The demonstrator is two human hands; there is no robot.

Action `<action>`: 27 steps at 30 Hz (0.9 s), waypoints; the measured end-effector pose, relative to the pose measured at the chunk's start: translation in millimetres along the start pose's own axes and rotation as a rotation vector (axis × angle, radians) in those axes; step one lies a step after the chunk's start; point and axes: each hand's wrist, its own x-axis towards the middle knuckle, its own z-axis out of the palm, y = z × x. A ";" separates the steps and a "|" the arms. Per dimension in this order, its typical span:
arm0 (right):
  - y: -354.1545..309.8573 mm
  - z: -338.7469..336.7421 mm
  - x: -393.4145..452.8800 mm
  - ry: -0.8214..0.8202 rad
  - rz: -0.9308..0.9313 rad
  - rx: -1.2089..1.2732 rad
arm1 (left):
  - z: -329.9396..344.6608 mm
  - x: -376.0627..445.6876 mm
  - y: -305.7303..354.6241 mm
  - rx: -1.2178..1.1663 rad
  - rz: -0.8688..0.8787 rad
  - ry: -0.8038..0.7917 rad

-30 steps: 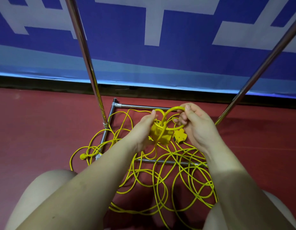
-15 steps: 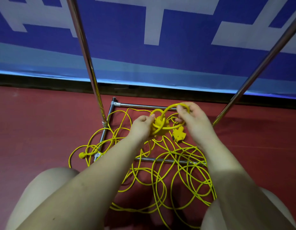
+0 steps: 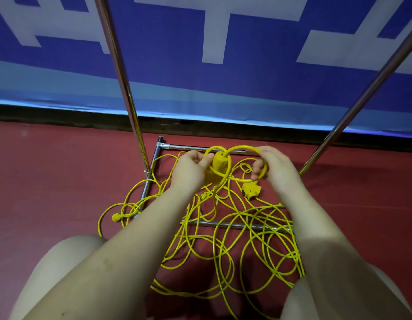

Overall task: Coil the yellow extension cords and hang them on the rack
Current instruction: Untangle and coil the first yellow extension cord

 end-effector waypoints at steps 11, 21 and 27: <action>7.2 11.9 -9.0 0.147 -0.285 -0.663 | -0.3 -11.1 11.6 0.324 0.181 -0.002; 6.7 7.6 -3.3 0.179 -0.243 -0.184 | -13.7 1.4 11.9 -0.174 -0.027 -0.218; 12.7 12.5 -2.6 0.206 -0.180 0.053 | 1.1 -1.2 -2.2 -0.273 -0.200 -0.199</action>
